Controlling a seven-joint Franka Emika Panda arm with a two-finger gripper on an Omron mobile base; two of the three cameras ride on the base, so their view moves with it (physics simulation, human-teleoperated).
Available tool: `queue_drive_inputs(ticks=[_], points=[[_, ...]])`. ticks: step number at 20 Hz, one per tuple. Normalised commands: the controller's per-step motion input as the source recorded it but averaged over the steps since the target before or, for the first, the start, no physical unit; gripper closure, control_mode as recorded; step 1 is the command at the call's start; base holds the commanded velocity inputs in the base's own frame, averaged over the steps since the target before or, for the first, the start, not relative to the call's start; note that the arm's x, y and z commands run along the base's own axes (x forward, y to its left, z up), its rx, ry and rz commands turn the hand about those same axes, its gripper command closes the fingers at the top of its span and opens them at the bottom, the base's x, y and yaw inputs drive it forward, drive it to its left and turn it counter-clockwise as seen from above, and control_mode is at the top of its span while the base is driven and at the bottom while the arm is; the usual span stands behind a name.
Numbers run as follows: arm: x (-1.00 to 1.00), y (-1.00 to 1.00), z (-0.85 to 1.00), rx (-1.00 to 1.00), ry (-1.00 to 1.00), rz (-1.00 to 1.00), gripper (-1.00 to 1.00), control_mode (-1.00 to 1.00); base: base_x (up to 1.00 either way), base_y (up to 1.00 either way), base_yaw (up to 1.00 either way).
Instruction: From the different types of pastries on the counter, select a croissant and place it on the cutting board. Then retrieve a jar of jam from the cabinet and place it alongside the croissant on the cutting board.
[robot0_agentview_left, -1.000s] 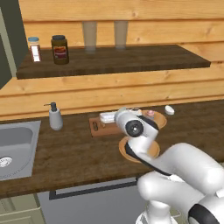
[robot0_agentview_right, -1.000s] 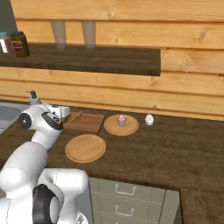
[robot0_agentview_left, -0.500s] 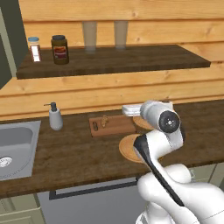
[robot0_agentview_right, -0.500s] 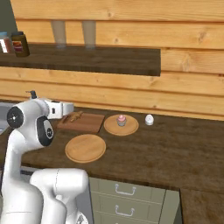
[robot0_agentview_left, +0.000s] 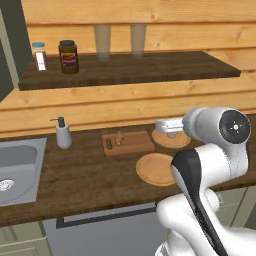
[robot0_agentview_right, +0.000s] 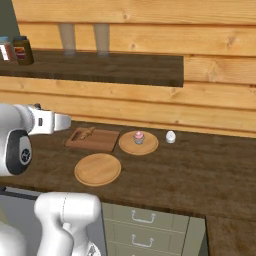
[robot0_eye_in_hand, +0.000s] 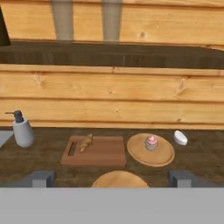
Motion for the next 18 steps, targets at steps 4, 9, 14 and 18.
queue_drive_inputs(ticks=[4, 9, 14, 18], points=[[-0.57, 0.0, -0.16, -0.05, -0.01, 0.01, -1.0, -1.0, 0.0, 0.0, 0.0], [-0.29, 0.01, -0.8, -0.02, -0.16, 0.01, -1.0, -1.0, 0.0, 0.0, 0.0], [-0.27, 0.06, -0.65, -0.04, -0.14, 0.0, -1.0, -1.0, 0.0, 0.0, 0.0], [-0.25, 0.03, -0.06, 0.0, 0.0, 0.0, -1.0, -1.0, 0.0, 0.0, 0.0]])
